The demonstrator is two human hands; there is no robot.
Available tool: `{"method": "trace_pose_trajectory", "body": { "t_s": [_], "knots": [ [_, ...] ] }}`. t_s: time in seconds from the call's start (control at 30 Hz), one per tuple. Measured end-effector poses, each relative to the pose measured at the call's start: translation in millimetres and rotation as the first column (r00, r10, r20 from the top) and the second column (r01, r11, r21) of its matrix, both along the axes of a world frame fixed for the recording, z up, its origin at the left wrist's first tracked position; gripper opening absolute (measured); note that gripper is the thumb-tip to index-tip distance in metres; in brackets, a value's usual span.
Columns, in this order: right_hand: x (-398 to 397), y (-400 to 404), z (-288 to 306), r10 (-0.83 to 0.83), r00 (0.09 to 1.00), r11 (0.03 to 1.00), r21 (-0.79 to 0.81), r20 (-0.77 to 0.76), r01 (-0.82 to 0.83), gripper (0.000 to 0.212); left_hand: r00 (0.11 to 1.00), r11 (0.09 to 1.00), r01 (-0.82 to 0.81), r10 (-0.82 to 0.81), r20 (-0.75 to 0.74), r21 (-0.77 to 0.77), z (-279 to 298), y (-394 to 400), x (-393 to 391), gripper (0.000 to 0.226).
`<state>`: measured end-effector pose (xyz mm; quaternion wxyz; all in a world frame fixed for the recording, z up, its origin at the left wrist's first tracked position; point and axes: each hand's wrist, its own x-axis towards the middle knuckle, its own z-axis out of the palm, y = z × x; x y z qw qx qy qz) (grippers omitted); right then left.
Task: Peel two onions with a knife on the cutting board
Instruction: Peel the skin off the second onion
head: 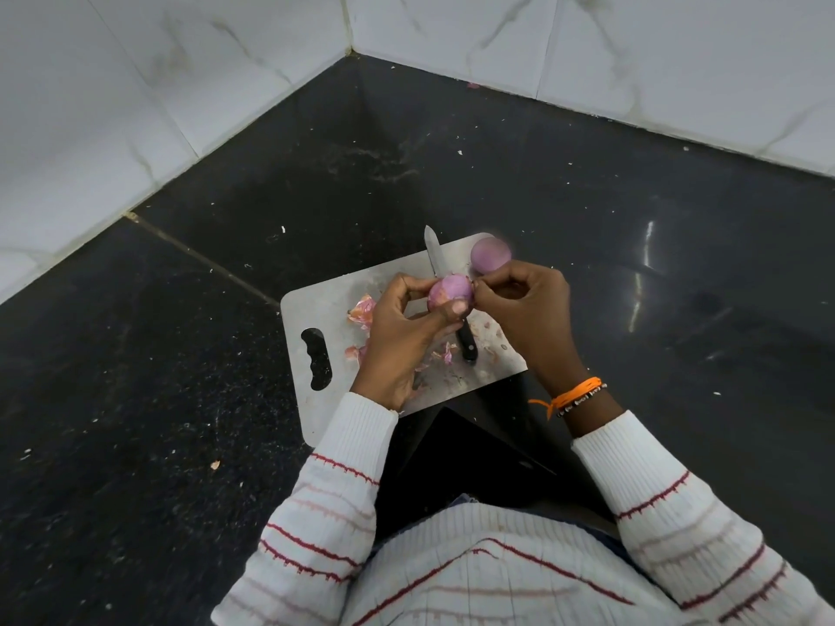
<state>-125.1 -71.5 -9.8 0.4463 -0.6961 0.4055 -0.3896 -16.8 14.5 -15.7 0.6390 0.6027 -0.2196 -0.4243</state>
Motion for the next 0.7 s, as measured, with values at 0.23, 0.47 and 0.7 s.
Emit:
{"method": "trace_pose_trajectory", "body": {
  "t_s": [0.23,0.47,0.7],
  "knots": [
    [-1.9,1.5,-0.4,0.041,0.989,0.986,0.156,0.14,-0.063,0.011,0.997,0.999,-0.052,0.052,-0.054,-0.008,7.3,-1.1,-3.5,0.032],
    [2.1,3.8,-7.1,0.086,0.996,0.991,0.106,-0.008,-0.085,0.01,0.999,0.999,-0.045,0.045,0.002,0.027,5.5,1.3,-2.5,0.035],
    [1.0,1.8,-21.6,0.051,0.989,0.998,0.034,-0.14,-0.047,0.012,0.996,0.998,0.046,-0.049,-0.074,-0.039,7.4,6.1,0.4,0.028]
  ]
}}
